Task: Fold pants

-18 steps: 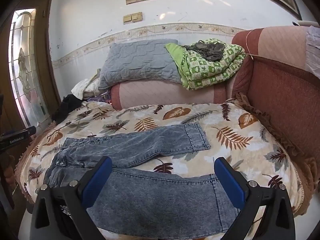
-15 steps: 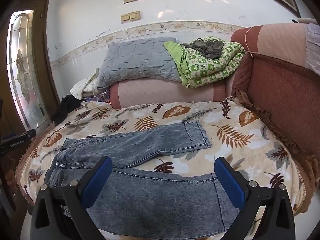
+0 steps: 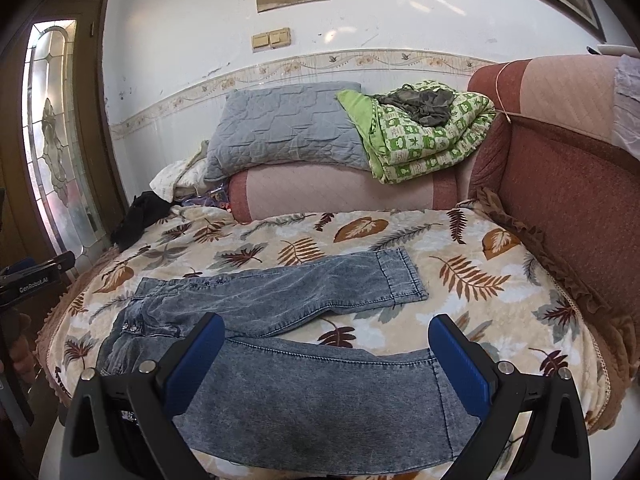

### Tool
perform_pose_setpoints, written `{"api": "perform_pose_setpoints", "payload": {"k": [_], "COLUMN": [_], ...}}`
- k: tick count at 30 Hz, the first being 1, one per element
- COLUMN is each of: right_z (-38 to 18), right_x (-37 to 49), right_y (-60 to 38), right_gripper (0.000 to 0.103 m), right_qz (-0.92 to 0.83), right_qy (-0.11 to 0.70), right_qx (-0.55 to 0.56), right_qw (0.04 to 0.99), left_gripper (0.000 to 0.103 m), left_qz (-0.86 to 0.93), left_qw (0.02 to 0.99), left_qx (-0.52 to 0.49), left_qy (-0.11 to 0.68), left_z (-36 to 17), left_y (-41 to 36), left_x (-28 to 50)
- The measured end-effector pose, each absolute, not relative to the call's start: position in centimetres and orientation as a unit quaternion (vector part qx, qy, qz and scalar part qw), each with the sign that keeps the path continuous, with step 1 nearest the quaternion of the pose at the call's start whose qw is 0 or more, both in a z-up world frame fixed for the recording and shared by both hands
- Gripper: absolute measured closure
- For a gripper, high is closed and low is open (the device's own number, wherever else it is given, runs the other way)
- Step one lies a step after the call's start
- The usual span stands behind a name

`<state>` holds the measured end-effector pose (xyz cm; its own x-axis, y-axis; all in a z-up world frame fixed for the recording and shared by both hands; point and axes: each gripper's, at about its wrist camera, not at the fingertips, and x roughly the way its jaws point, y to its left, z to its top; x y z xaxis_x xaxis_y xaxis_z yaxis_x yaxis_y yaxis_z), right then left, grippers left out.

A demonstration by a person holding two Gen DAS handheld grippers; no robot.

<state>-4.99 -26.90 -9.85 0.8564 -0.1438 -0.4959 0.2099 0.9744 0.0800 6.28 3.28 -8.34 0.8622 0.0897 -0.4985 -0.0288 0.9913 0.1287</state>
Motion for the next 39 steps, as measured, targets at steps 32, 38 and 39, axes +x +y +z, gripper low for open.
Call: {"api": "perform_pose_setpoints", "payload": {"k": [32, 38, 39], "right_z": [-12.9, -13.0, -13.0], "right_x": [-0.1, 0.6, 0.9], "right_y": [-27.1, -26.9, -27.1], "right_gripper": [0.0, 0.0, 0.0], "right_qz": [-0.094, -0.09, -0.087], "right_qy": [0.31, 0.315, 0.318], "right_qx": [0.076, 0.072, 0.072], "right_qw": [0.943, 0.942, 0.941], "left_gripper": [0.0, 0.0, 0.0], "left_qz": [0.034, 0.032, 0.025], "left_qw": [0.949, 0.946, 0.942], "left_qx": [0.055, 0.061, 0.064], "left_qy": [0.307, 0.316, 0.327], "left_z": [-12.2, -12.9, -13.2], "left_y": [4.6, 5.3, 5.6], "left_x": [11.5, 12.5, 13.2]}}
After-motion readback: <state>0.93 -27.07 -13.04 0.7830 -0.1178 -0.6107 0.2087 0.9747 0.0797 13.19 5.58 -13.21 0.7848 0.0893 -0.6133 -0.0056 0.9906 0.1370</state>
